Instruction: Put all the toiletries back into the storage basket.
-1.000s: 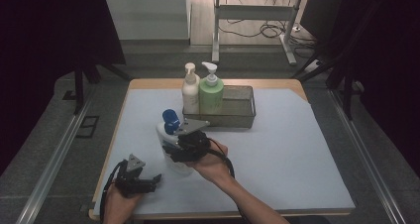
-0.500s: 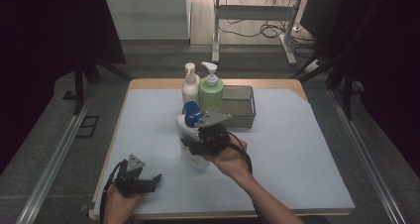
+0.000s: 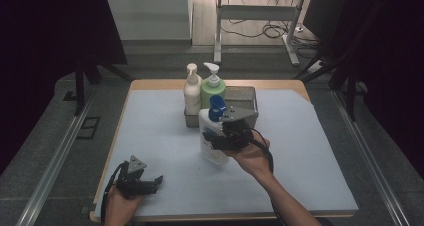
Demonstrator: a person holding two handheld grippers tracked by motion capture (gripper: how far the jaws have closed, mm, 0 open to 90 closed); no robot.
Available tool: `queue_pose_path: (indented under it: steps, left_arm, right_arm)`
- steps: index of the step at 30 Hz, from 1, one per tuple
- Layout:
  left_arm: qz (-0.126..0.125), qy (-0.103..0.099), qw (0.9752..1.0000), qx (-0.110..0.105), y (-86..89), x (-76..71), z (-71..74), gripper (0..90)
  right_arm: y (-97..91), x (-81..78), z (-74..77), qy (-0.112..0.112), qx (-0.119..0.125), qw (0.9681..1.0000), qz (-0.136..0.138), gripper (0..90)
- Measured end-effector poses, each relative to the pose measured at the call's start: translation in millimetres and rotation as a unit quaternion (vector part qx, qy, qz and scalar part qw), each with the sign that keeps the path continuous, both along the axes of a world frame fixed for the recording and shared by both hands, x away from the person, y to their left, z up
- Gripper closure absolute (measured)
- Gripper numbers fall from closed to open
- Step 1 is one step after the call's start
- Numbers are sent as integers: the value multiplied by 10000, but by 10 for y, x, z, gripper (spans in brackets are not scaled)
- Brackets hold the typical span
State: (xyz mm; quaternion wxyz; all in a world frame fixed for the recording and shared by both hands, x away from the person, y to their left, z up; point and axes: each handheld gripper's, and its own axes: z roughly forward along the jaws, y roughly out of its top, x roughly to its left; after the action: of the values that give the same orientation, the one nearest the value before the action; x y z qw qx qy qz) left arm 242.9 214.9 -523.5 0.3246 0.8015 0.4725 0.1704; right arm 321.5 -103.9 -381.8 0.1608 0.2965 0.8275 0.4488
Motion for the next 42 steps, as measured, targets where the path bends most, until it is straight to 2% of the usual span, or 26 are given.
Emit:
queue_pose_path:
  steps: [20,26,32,42]
  left_arm:
    - [4,2,10000,6,-1,0,1,123]
    - [3,3,10000,8,-1,0,1,123]
    - [3,3,10000,8,-1,0,1,122]
    - [2,6,10000,7,0,0,1,123]
  right_arm:
    - [-516,128,211,12,40,9986,-518,403]
    - [-663,210,329,-18,74,9973,-730,403]
    - [-742,267,407,-35,122,9960,-879,403]
    - [-837,473,498,-129,190,9925,-1204,404]
